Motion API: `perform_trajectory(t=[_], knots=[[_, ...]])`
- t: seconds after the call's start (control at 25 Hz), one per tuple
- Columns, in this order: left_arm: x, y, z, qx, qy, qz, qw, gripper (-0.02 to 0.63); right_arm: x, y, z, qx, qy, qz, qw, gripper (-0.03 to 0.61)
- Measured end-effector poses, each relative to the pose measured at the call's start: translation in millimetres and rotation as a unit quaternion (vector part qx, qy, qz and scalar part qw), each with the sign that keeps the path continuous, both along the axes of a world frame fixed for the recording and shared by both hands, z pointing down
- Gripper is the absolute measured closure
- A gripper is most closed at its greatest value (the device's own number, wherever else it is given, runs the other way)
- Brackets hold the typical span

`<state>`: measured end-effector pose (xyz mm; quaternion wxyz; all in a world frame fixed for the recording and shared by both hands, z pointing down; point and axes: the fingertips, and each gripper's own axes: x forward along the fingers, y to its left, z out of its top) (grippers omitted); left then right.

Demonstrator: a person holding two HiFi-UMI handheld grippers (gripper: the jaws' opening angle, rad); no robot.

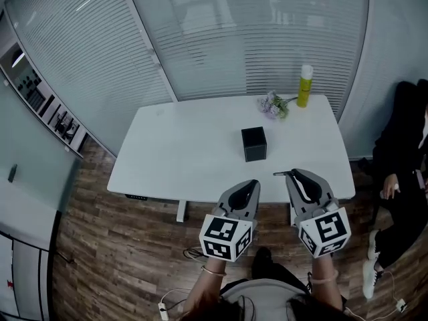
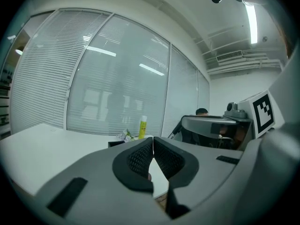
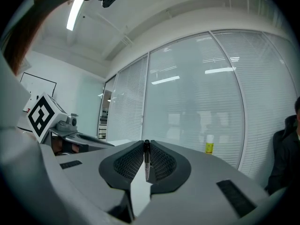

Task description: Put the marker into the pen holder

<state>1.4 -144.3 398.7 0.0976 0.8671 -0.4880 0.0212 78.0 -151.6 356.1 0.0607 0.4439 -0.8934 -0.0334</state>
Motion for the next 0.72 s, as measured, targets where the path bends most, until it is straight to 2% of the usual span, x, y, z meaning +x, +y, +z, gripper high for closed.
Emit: perform_trajectory(t=[0.72], knots=[[7, -45, 0, -0.01, -0.001, -0.027, 0.9996, 0.592, 3, -55, -4, 0.002, -0.009, -0.033, 0.999, 0.511]])
